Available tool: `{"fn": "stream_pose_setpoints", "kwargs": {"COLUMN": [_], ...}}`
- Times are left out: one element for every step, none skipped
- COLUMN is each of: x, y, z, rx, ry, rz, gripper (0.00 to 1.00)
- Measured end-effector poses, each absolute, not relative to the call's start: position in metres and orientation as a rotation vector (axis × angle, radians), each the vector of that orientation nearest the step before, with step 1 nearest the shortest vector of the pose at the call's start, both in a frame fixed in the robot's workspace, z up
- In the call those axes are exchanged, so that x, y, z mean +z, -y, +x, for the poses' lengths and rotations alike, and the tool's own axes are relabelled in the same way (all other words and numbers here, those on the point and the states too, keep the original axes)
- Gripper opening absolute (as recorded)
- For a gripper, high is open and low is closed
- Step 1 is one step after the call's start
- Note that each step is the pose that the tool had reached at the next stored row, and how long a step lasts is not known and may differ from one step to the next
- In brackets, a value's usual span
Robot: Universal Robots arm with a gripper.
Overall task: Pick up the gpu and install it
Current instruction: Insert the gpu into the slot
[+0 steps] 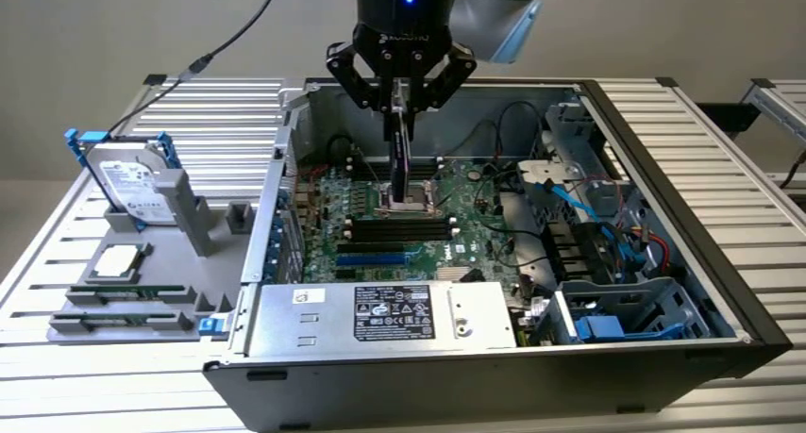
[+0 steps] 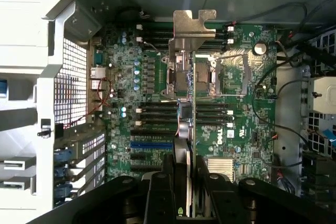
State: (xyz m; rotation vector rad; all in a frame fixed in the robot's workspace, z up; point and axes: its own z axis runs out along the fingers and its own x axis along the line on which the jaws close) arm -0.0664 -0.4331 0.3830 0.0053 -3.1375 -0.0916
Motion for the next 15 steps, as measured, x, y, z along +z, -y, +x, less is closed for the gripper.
{"fn": "stream_pose_setpoints", "kwargs": {"x": [0.3831,0.383,0.383,0.383,0.383,0.383,0.383,0.383,0.383,0.3827,0.382,0.3812,0.3806,0.3799,0.3791], "y": [0.4331,0.4331,0.4331,0.4331,0.4331,0.4331,0.4331,0.4331,0.4331,0.4331,0.4331,0.4331,0.4331,0.4331,0.4331], "z": [-0.0664,-0.0664,-0.0664,-0.0664,-0.0664,-0.0664,-0.0664,-0.0664,-0.0664,-0.0668,-0.0673,-0.0674,-0.0675,-0.0675,-0.0675], "rx": [-0.092,-0.092,-0.092,-0.092,-0.092,-0.092,-0.092,-0.092,-0.092,-0.093,-0.095,-0.097,-0.098,-0.1,-0.102], "ry": [3.137,3.138,3.138,3.138,3.138,3.138,3.138,3.138,3.138,3.137,3.137,3.137,3.135,3.134,3.133], "rz": [0.005,0.005,0.005,0.005,0.005,0.005,0.005,0.005,0.005,0.008,0.021,0.047,0.075,0.103,0.133], "gripper": [0.27,0.27,0.27,0.27,0.27,0.27,0.27,0.27,0.27,0.27,0.27,0.27,0.27,0.27,0.27]}}
